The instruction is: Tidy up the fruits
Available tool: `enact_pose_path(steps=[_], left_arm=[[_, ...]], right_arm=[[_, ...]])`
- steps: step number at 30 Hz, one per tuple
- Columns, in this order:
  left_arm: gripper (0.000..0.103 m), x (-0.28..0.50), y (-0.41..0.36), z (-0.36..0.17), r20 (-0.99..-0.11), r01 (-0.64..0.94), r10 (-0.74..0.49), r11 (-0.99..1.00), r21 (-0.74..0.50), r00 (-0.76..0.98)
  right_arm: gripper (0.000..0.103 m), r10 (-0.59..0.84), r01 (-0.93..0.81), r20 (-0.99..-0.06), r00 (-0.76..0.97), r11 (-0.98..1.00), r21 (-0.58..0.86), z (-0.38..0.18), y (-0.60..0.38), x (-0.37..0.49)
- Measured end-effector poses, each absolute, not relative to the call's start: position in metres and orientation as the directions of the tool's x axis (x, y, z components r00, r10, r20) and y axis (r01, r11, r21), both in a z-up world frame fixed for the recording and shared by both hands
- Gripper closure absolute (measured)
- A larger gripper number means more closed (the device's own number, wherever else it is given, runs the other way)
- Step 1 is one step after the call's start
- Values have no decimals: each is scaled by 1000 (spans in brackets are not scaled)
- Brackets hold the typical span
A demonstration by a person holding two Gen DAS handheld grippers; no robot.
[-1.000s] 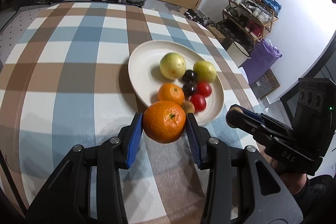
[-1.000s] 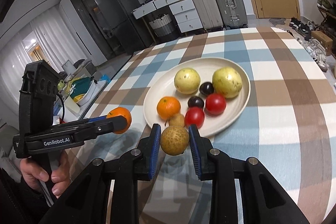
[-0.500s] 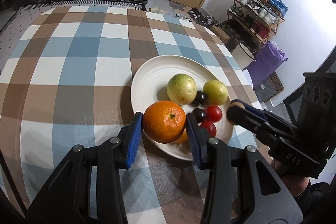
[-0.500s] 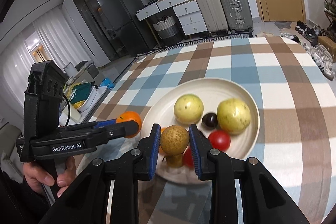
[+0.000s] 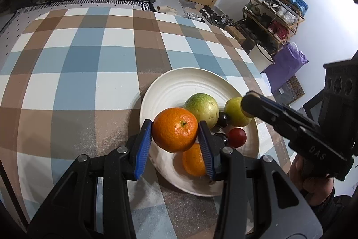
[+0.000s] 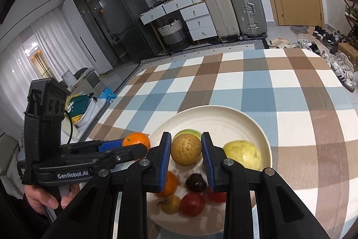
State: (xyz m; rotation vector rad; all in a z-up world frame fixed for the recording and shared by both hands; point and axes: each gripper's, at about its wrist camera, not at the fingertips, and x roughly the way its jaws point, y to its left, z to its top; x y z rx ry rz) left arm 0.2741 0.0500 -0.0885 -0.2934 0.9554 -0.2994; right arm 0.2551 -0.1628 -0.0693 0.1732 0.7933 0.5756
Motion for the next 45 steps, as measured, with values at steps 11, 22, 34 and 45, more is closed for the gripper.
enact_pose_path(steps=[11, 22, 34, 45], left_arm=[[65, 281, 48, -101, -738, 144, -404, 909, -392, 540], [62, 281, 45, -99, -750, 141, -389, 916, -375, 535], [59, 254, 52, -72, -730, 118, -363, 923, -366, 579], [48, 195, 48, -29, -652, 133, -326, 935, -328, 684]], right_arm=[[75, 532, -396, -630, 565, 845, 359, -79, -166, 274], [53, 491, -388, -638, 593, 869, 309, -77, -160, 271], [46, 487, -361, -558, 672, 873, 328, -50, -184, 246], [31, 478, -369, -523, 706, 878, 305, -34, -192, 202]])
